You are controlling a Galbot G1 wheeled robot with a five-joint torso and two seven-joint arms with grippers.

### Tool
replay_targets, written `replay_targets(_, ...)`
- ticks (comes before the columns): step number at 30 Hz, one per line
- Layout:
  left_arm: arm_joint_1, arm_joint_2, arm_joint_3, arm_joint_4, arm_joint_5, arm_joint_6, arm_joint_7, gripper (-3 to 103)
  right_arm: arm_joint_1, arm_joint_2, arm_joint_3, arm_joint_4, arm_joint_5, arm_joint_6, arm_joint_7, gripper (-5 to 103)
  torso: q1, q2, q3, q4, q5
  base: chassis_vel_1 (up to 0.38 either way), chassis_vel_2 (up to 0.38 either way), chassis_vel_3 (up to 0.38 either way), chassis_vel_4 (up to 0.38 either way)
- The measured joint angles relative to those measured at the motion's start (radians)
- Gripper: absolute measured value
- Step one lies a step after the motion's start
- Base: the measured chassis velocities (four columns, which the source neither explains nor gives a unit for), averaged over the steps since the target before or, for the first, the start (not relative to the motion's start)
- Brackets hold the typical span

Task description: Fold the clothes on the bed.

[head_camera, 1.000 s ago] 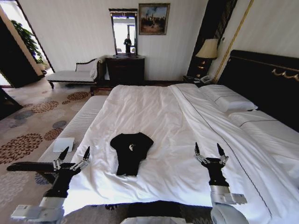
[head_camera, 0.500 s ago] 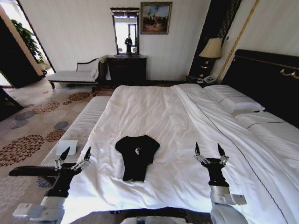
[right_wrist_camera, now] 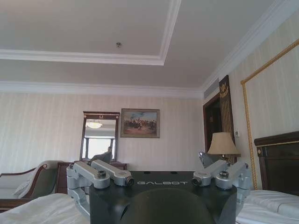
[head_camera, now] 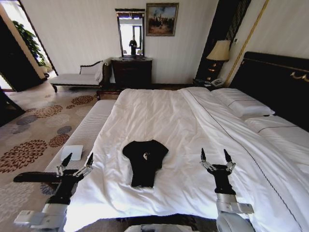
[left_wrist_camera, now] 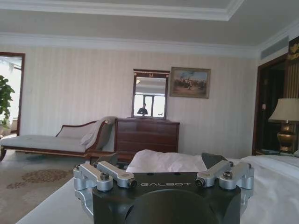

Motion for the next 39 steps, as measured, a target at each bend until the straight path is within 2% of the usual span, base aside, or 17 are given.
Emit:
replay_targets(5,-0.022,0.006,-0.004,0.053,0.004,0.038,-0.03,100,0.007,-0.003,-0.003,-0.016,0.004,0.01,-0.007,100,0.0,0.0,0.0,0.0,0.0,0.0,0.0,0.0,0.0)
replay_targets(8,-0.049,0.019,0.002,0.114,0.021,0.101,-0.054,100,0.02,-0.008,-0.009,-0.035,0.004,0.007,-0.005,100,0.0,0.0,0.0,0.0,0.0,0.0,0.0,0.0,0.0)
replay_targets(9,-0.049,0.019,0.002,0.114,0.021,0.101,-0.054,100,0.02,-0.008,-0.009,-0.035,0.004,0.007,-0.005,100,0.0,0.0,0.0,0.0,0.0,0.0,0.0,0.0,0.0)
replay_targets(11,-0.065,0.033,0.02,0.143,0.002,0.159,-0.067,100,0.028,-0.012,-0.013,-0.046,0.007,0.001,-0.003,100,0.0,0.0,0.0,0.0,-0.0002,0.0,0.0,0.0,0.0)
replay_targets(13,-0.098,0.053,0.062,0.163,-0.081,0.262,-0.094,100,0.04,-0.019,-0.019,-0.064,0.009,-0.009,0.003,100,0.0,0.0,0.0,0.0001,0.0001,0.0,0.0,0.0,0.0)
replay_targets(15,-0.11,0.057,0.073,0.165,-0.104,0.285,-0.102,100,0.043,-0.02,-0.02,-0.068,0.009,-0.01,0.004,100,0.0,0.0,0.0,0.0002,-0.0002,0.0,0.0,0.0,0.0)
replay_targets(16,-0.132,0.064,0.093,0.167,-0.155,0.323,-0.117,100,0.047,-0.022,-0.023,-0.075,0.009,-0.013,0.006,100,0.0,0.0,0.0,0.0,-0.0001,0.0,0.0,0.0,0.0)
replay_targets(17,-0.172,0.069,0.125,0.169,-0.259,0.38,-0.155,100,0.05,-0.024,-0.026,-0.085,0.009,-0.014,0.008,100,0.0,0.0,0.0,-0.0001,0.0001,0.0,0.0,0.0,0.0)
replay_targets(18,-0.199,0.069,0.139,0.171,-0.32,0.411,-0.181,100,0.052,-0.025,-0.028,-0.089,0.009,-0.015,0.009,100,0.0,0.0,0.0,0.0,0.0,0.0,0.0,0.0,0.0)
replay_targets(19,-0.199,0.069,0.139,0.171,-0.32,0.411,-0.181,100,0.052,-0.025,-0.028,-0.089,0.009,-0.015,0.009,100,0.0,0.0,0.0,0.0,0.0,0.0,0.0,0.0,0.0)
replay_targets(22,-0.318,0.043,0.189,0.207,-0.549,0.517,-0.298,100,0.061,-0.035,-0.041,-0.101,0.007,-0.023,0.012,100,0.0,0.0,0.0,-0.0003,0.0001,0.0,0.0,0.0,0.0)
replay_targets(23,-0.353,0.032,0.204,0.232,-0.586,0.536,-0.32,100,0.065,-0.039,-0.044,-0.103,0.007,-0.027,0.015,100,0.0,0.0,0.0,-0.0001,0.0001,0.0,0.0,0.0,0.0)
replay_targets(28,-0.434,0.009,0.244,0.297,-0.669,0.577,-0.368,100,0.067,-0.045,-0.047,-0.103,0.006,-0.034,0.019,100,0.0,0.0,0.0,0.0,0.0001,0.0,0.0,0.0,0.0)
replay_targets(29,-0.476,-0.007,0.269,0.341,-0.705,0.596,-0.39,100,0.067,-0.045,-0.047,-0.103,0.005,-0.037,0.023,100,0.0,0.0,0.0,-0.0001,-0.0001,0.0,0.0,0.0,0.0)
replay_targets(31,-0.526,-0.034,0.301,0.399,-0.724,0.601,-0.4,100,0.063,-0.044,-0.048,-0.1,-0.001,-0.043,0.028,100,0.0,0.0,0.0,-0.0001,0.0,0.0,0.0,0.0,0.0)
replay_targets(36,-0.594,-0.099,0.346,0.474,-0.761,0.593,-0.392,100,0.061,-0.043,-0.053,-0.103,-0.013,-0.049,0.033,100,0.0,0.0,0.0,0.0,0.0,0.0,0.0,0.0,0.0)
replay_targets(39,-0.65,-0.144,0.364,0.547,-0.763,0.555,-0.351,100,0.057,-0.044,-0.059,-0.111,-0.02,-0.053,0.041,100,0.0,0.0,0.0,0.0003,0.0004,0.0,0.0,0.0,0.0)
